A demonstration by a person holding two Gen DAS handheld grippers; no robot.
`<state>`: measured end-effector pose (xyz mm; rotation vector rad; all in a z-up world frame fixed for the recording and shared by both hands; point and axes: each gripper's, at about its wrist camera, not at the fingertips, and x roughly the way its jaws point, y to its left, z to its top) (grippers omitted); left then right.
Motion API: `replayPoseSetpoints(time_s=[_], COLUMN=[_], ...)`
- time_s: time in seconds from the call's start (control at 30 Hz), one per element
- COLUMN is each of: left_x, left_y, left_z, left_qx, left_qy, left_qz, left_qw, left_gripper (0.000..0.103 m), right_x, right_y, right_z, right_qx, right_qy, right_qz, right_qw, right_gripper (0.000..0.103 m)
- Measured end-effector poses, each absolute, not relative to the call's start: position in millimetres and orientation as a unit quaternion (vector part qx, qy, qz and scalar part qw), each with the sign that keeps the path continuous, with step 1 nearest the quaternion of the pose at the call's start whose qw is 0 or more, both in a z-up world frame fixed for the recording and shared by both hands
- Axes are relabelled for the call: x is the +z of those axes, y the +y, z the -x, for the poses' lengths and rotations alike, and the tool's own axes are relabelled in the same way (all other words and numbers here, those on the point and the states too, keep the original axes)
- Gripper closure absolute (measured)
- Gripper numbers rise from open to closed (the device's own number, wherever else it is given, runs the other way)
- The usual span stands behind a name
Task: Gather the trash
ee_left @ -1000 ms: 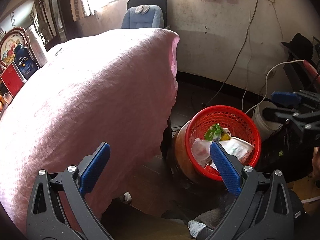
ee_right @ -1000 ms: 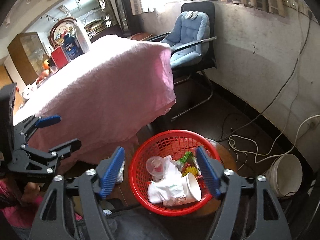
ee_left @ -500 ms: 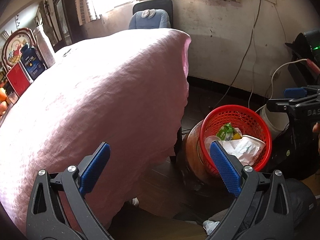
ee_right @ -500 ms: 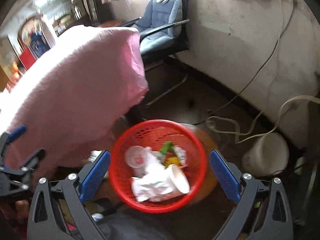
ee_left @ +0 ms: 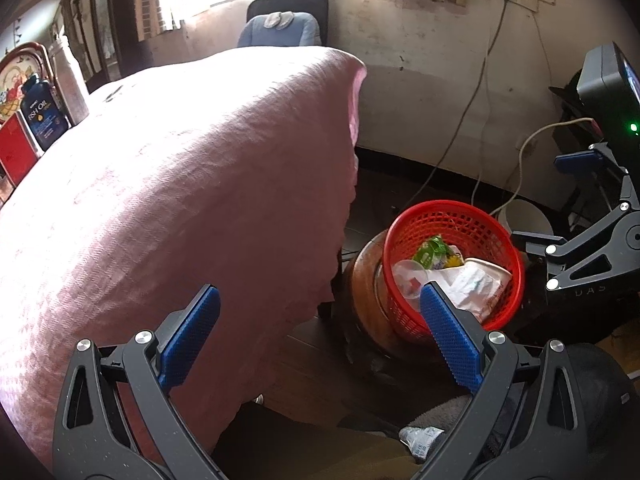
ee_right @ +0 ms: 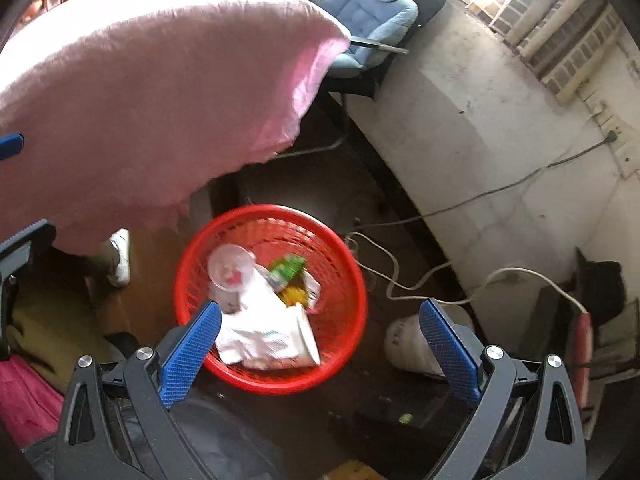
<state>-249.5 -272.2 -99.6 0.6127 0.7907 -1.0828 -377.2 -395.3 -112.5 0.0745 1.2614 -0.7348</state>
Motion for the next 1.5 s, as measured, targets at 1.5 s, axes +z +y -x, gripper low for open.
replayPoseSetpoints(time_s=[1.5], left_x=[-110.4], left_y=[-327.5], left_z=[309.5], left_qx=[-0.488], left_qy=[0.394], left_qz=[-0.321], left_qw=[0.71], left_gripper=[0.007], right_x=[-154.7], right_y=[-434.0], right_z=[457.7], right_qx=[-0.259], right_qy=[0.533], right_qz=[-0.212], right_qw=[0.777], right_gripper=[0.006])
